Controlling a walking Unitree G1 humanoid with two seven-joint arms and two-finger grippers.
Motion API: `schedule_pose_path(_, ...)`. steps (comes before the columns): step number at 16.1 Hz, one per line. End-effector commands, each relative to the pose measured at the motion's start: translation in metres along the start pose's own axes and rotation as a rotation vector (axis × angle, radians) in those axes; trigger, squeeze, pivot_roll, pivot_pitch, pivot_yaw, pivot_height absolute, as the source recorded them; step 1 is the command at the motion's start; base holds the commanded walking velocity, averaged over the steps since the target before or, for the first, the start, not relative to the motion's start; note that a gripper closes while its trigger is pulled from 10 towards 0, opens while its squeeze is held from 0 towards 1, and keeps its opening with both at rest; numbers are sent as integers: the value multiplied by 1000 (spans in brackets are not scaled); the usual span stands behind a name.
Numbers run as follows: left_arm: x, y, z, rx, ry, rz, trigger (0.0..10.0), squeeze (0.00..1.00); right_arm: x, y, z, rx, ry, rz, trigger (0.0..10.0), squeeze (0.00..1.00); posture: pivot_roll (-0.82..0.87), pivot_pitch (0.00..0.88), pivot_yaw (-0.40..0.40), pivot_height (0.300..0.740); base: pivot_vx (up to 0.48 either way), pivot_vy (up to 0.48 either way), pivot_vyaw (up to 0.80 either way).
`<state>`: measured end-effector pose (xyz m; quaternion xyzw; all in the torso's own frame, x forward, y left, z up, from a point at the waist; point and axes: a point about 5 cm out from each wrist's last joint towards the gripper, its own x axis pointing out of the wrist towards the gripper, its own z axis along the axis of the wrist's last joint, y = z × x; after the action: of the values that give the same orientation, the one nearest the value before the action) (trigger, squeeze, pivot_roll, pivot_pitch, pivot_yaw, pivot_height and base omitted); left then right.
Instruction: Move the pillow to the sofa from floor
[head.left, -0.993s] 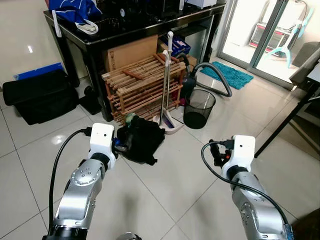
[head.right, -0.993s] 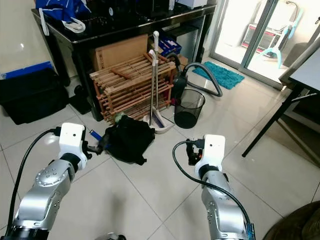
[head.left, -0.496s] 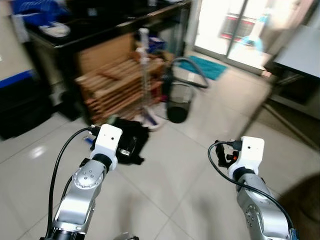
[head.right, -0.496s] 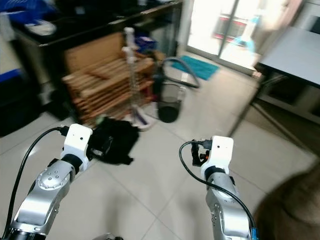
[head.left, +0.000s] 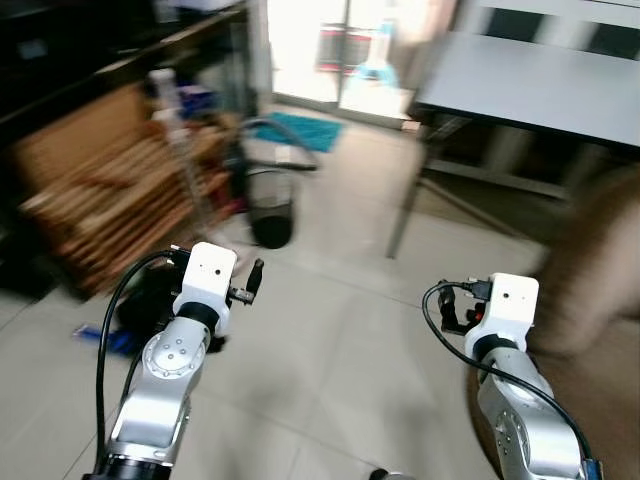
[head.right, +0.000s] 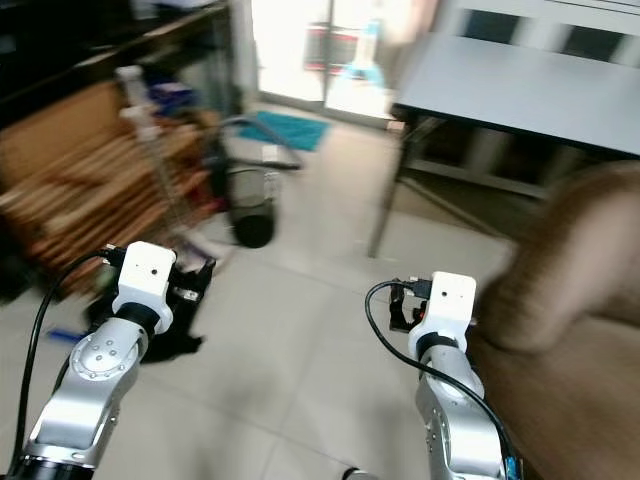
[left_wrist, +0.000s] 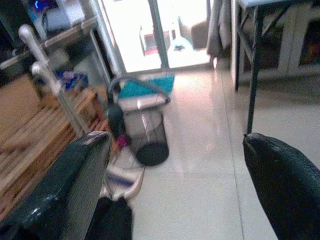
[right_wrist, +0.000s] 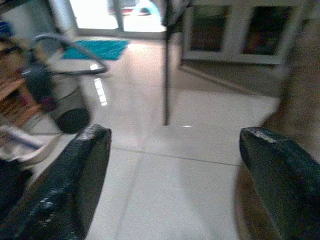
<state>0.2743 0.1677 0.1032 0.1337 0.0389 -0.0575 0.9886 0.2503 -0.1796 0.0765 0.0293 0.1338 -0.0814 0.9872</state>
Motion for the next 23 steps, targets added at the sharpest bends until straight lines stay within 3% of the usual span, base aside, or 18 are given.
schedule_pose_path(1,3,7,3,18,-26,71,10000,863,1,-4,6,-10,-20,-41,10000,1000,36,0,3,740,0,0,-731)
schedule_pose_path(2,5,9,5,16,-50,132,10000,843,2,-6,8,-7,-21,-48,10000,1000,39,0,-3,740,0,0,-725)
schedule_pose_path(3,5,8,3,-11,-27,122,10000,639,3,-5,8,-8,-20,-46,10000,1000,37,0,-4,740,0,0,-738)
schedule_pose_path(4,2,2,1,-79,16,9,10000,0,5,-6,8,-20,-13,-58,10000,502,37,0,-8,740,0,0,-738)
schedule_pose_path(5,-1,-2,1,-81,2,-33,10000,0,7,-8,7,-5,-17,-87,10000,0,40,0,-19,740,0,0,-738)
schedule_pose_path(9,-6,-6,-6,-73,26,-74,10000,0,9,-5,4,-57,24,-54,10000,0,42,0,-29,740,0,0,-706)
schedule_pose_path(12,-9,-12,-11,-160,79,-146,10000,0,8,-3,-5,-90,73,-34,10000,0,36,0,-23,740,0,0,-704)
schedule_pose_path(15,-10,-13,-20,-13,98,-142,10000,0,7,-5,-8,-97,88,-42,10000,0,35,0,-20,740,0,0,-704)
schedule_pose_path(23,-6,-11,-12,-20,54,-121,10000,0,9,-2,-8,-129,95,-15,10000,0,29,0,-12,740,0,0,-704)
